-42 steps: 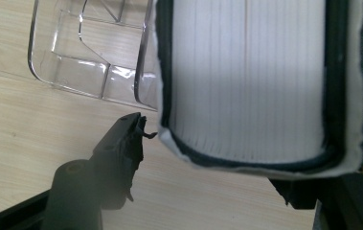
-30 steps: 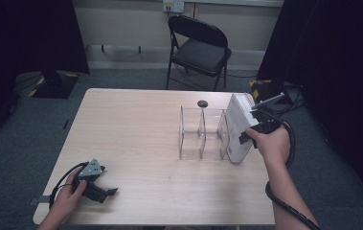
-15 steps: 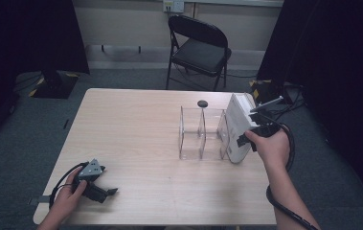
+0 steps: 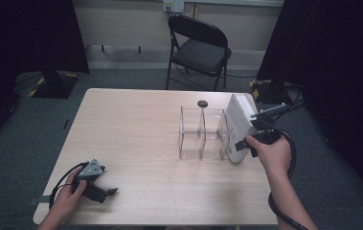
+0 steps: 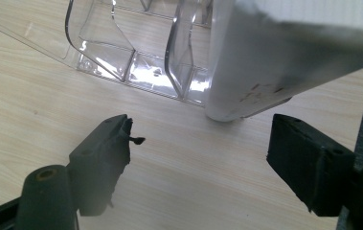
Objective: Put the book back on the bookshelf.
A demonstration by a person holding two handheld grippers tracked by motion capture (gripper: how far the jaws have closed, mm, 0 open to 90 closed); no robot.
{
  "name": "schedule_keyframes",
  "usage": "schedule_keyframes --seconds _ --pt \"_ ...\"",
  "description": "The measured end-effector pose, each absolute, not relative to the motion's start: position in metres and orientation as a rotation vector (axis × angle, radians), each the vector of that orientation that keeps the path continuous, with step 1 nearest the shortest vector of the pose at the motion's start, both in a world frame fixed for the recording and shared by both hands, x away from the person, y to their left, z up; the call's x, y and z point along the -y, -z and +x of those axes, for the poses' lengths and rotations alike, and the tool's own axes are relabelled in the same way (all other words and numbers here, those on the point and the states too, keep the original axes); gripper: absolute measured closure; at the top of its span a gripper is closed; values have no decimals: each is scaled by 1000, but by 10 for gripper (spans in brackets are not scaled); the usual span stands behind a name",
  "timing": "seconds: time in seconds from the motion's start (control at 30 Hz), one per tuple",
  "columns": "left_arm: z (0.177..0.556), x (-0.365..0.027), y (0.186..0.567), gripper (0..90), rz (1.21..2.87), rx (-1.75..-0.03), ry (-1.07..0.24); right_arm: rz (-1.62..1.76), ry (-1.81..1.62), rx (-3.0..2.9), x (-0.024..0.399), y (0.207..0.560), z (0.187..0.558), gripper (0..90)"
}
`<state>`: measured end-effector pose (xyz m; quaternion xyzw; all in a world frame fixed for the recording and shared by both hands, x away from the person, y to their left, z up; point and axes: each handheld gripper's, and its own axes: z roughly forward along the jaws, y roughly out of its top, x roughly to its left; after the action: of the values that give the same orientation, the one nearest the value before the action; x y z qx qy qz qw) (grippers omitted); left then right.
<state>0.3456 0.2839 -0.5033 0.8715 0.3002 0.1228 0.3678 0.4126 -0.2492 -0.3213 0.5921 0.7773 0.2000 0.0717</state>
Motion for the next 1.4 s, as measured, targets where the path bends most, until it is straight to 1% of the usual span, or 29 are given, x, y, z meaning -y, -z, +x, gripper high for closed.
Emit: schedule_keyframes --seconds 0.5,1.4 --pt "346 -284 503 0 2238 -772 -316 1714 -656 -2386 242 336 399 211" --pt "345 -284 504 0 2235 -775 -311 1657 -698 -2444 233 356 386 209"
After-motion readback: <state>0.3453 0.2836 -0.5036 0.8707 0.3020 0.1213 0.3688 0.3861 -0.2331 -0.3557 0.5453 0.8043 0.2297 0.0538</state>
